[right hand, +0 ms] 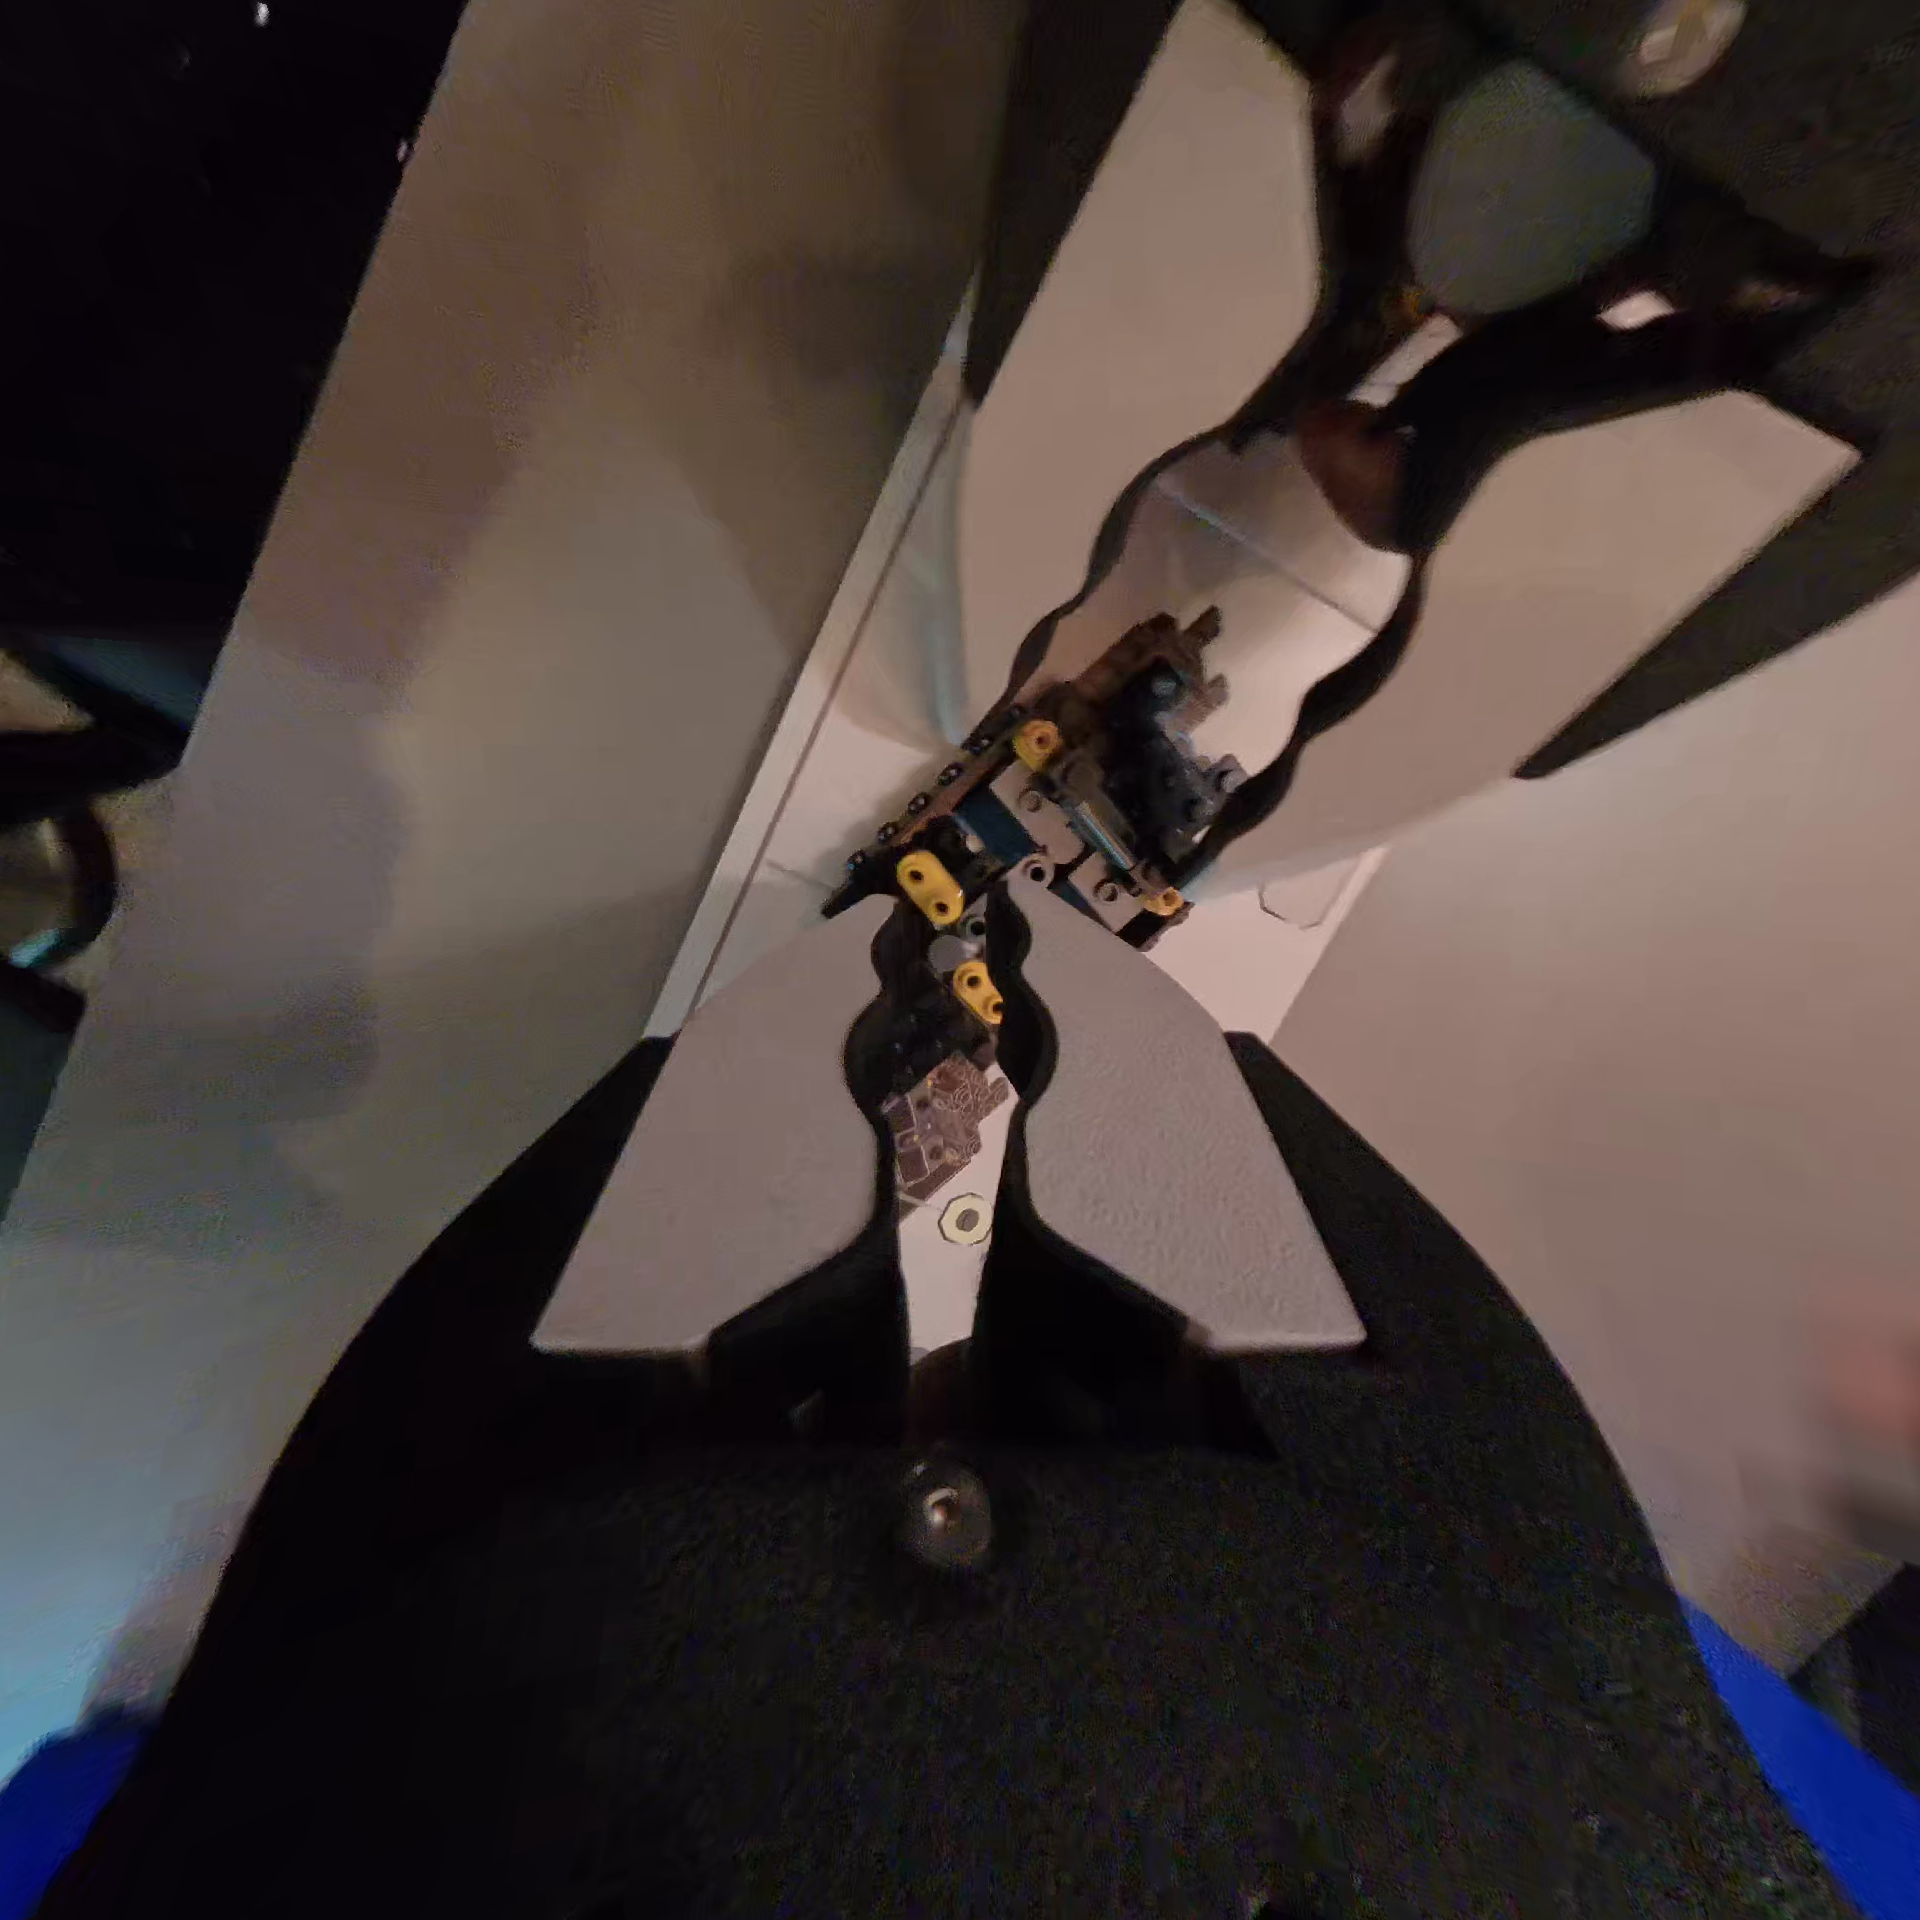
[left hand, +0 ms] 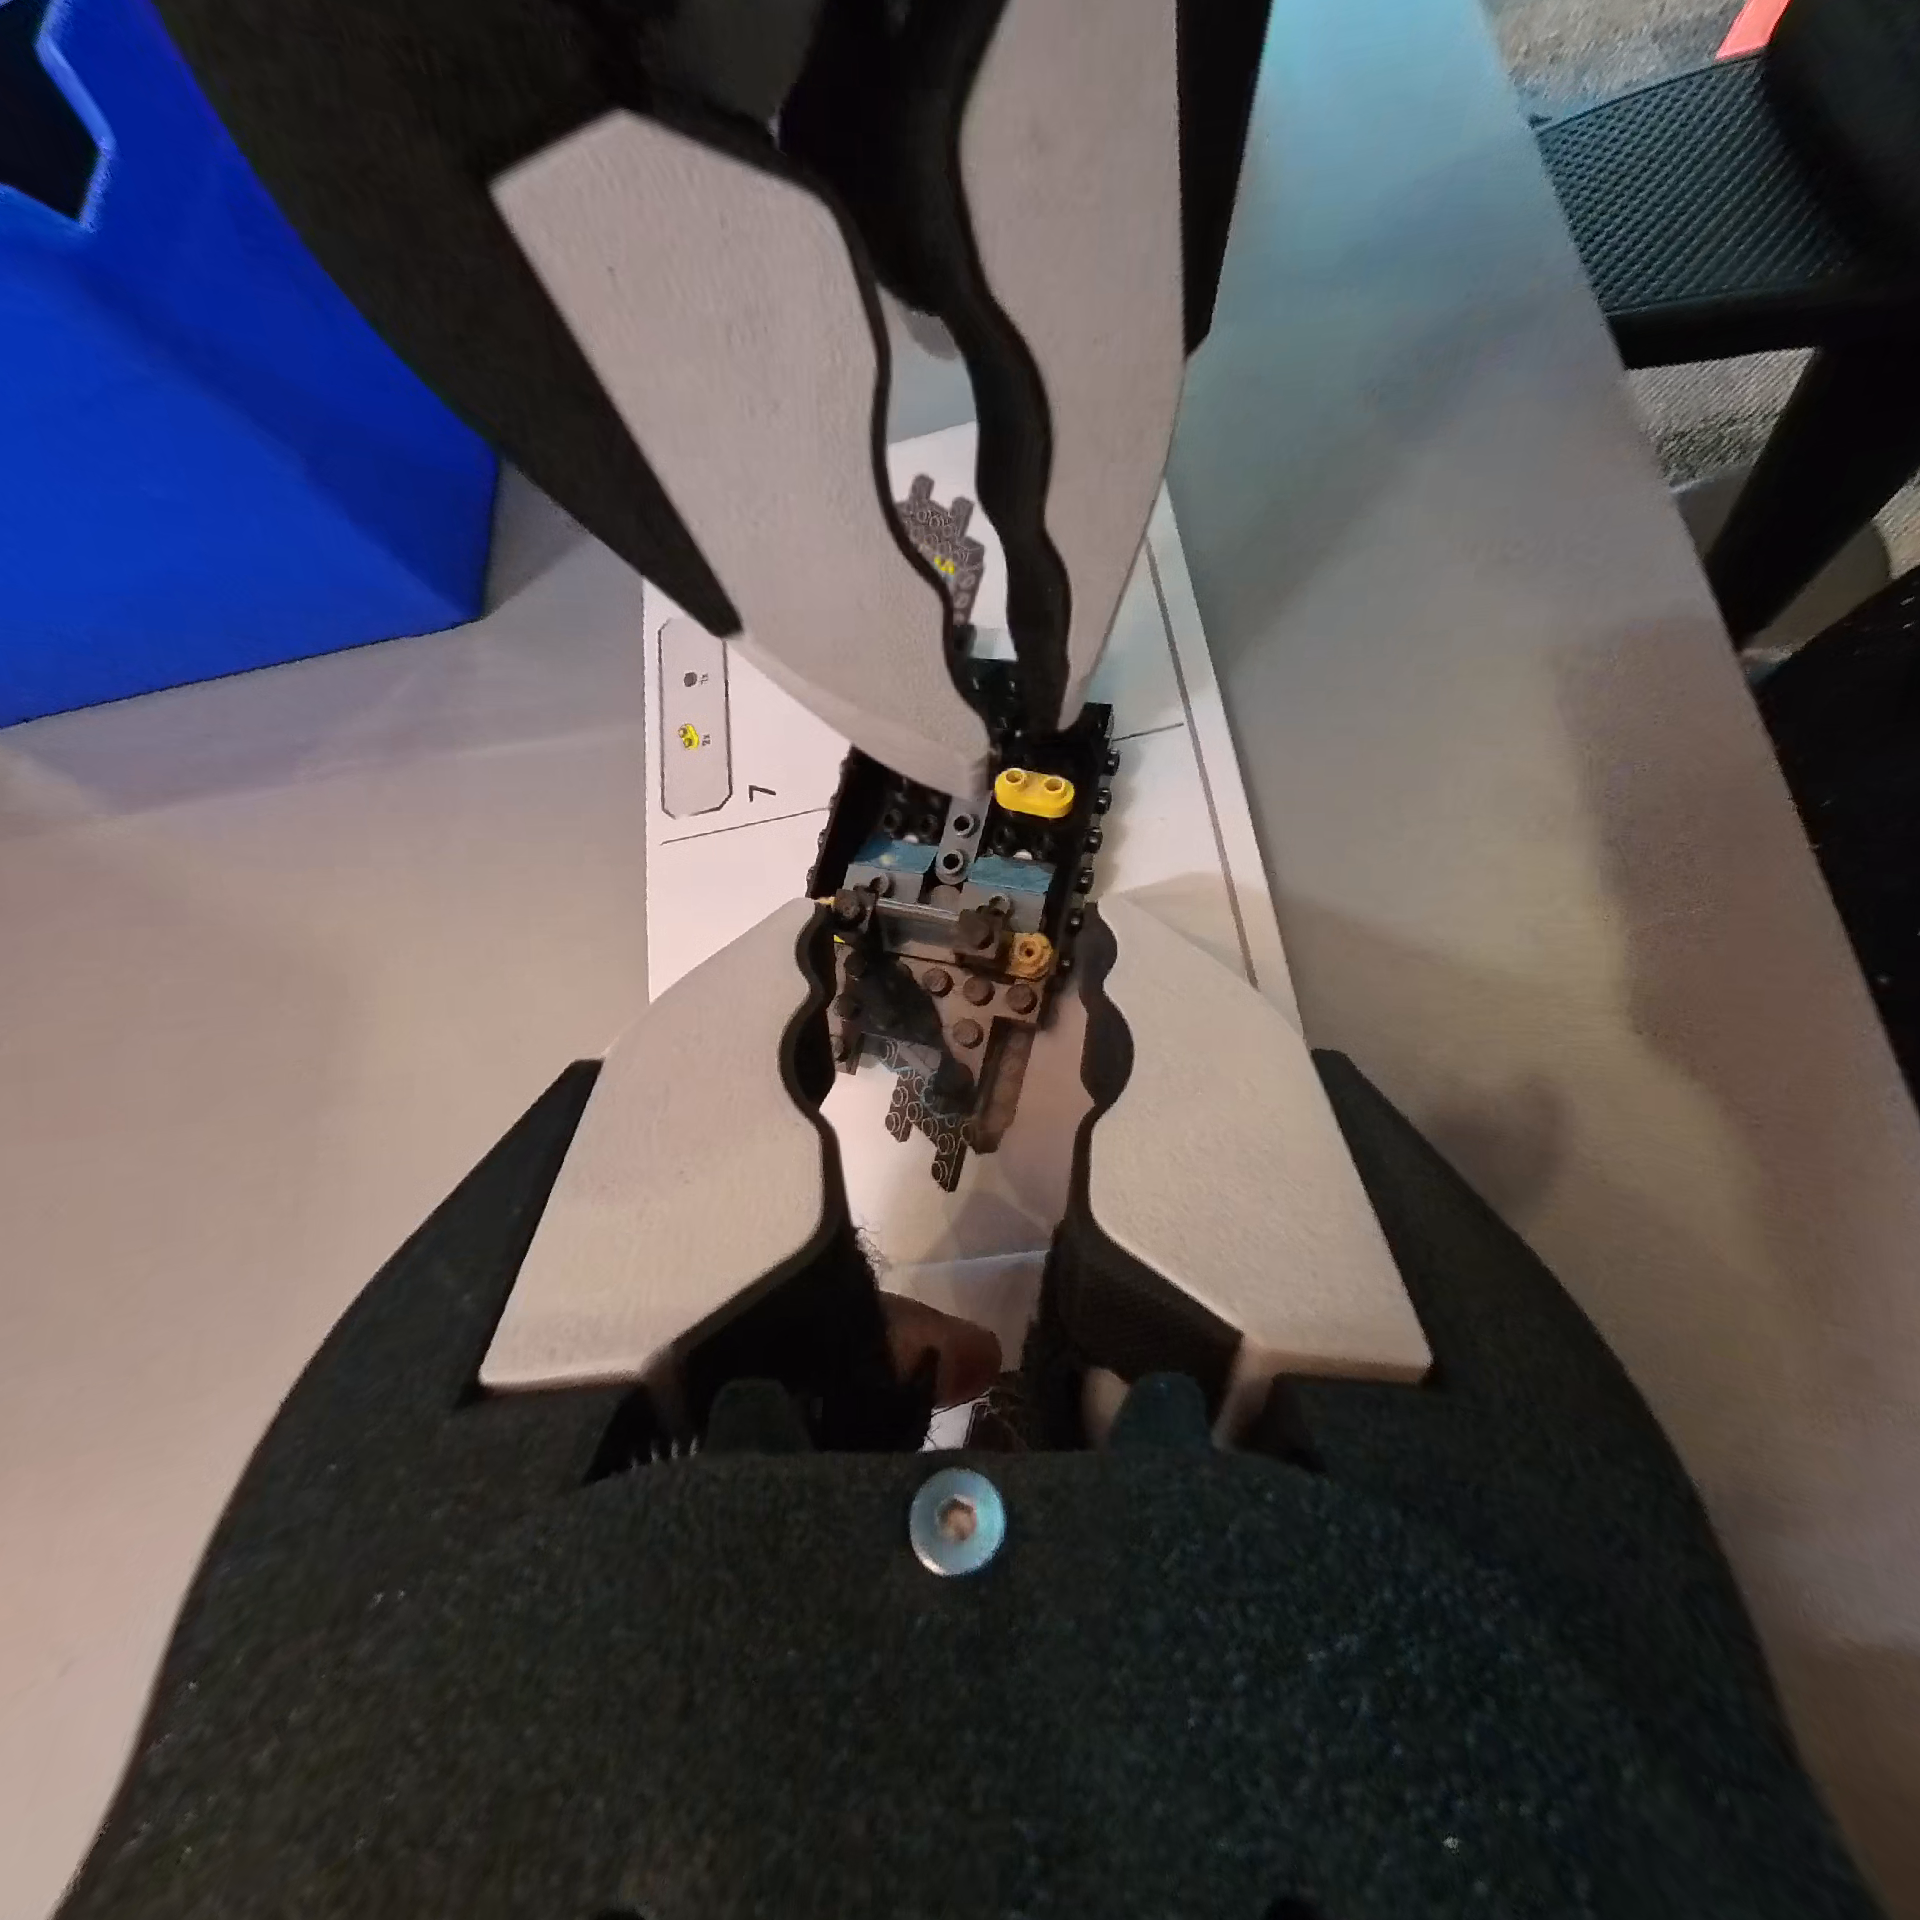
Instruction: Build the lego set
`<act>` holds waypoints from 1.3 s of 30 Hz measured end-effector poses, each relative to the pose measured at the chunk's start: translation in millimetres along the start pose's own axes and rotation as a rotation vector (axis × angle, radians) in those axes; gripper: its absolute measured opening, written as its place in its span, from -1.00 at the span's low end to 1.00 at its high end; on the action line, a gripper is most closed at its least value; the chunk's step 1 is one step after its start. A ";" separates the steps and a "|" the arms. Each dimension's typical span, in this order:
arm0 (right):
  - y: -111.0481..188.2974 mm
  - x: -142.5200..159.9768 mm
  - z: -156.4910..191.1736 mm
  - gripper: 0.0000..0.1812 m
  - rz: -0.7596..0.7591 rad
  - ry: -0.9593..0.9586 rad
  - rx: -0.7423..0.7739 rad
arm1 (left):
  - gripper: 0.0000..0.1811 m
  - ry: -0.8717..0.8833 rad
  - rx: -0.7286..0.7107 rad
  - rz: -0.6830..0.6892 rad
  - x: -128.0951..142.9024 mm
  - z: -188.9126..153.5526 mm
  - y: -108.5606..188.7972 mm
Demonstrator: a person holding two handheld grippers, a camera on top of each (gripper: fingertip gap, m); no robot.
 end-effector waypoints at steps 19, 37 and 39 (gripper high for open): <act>-15.7 -1.5 -7.2 -0.94 0.052 0.162 -0.152 | -0.51 -0.027 0.017 -0.037 2.8 2.6 0.3; -18.2 -0.6 -17.0 -0.92 0.108 0.261 -0.332 | -0.52 -0.014 0.027 -0.072 5.2 4.4 1.2; -16.0 -1.4 -18.3 -0.93 0.080 0.231 -0.339 | -0.52 -0.010 0.029 -0.075 5.6 4.8 1.7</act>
Point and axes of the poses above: each gripper's, where its closed fingertips meet, y back along the fingers, x out of its underside, z = x × y across the jaws, the point moved 6 cm from there along y, back along the fingers, and after that the axes turned 2 degrees about z, right-handed, at the moved point
